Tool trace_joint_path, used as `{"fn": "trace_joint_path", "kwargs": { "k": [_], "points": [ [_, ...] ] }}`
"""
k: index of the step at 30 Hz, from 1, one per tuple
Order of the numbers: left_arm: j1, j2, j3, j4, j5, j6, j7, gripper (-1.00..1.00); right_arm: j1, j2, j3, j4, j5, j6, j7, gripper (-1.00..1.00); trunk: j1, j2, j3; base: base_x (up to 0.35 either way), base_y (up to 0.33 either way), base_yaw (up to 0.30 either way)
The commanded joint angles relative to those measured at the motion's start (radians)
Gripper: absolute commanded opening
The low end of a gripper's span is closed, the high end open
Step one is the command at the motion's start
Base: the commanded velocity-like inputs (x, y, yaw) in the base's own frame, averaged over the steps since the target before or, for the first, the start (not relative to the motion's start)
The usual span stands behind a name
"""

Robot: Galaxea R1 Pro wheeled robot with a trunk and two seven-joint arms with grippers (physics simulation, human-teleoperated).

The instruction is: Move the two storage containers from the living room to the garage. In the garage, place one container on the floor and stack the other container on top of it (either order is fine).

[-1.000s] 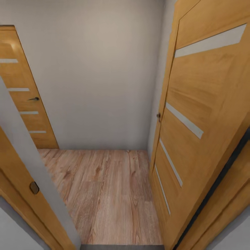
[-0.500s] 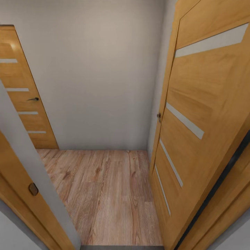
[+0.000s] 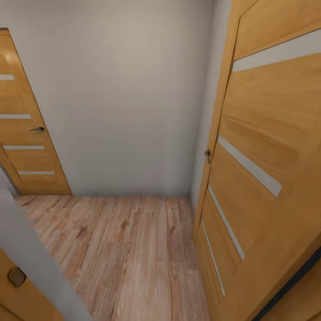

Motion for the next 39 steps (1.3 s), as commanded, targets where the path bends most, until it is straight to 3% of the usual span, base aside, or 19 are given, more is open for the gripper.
{"fn": "trace_joint_path", "kwargs": {
  "k": [1, 8, 31, 39],
  "points": [
    [-0.001, -0.001, 0.002, 0.000, 0.009, -0.003, -0.001, 1.00, -0.001, 0.000, 0.008, 0.001, 0.001, -0.002, -0.007, 1.00, 0.001, -0.001, -0.002, 0.327, 0.000, 0.000],
    [-0.001, -0.001, 0.003, 0.000, 0.009, -0.003, -0.001, 1.00, -0.001, 0.000, 0.008, 0.001, 0.001, -0.002, -0.007, 1.00, 0.001, -0.001, -0.002, 0.275, 0.000, 0.000],
    [-0.001, -0.001, 0.003, 0.000, 0.008, -0.003, -0.001, 1.00, -0.001, 0.000, 0.008, 0.001, 0.001, -0.002, -0.007, 1.00, 0.001, -0.001, -0.002, 0.018, 0.030, 0.000],
    [-0.001, -0.001, 0.003, 0.000, 0.007, -0.003, -0.001, 1.00, -0.001, 0.000, 0.008, 0.001, 0.001, -0.002, -0.006, 1.00, 0.001, -0.001, -0.002, 0.266, 0.000, 0.000]
  ]
}}
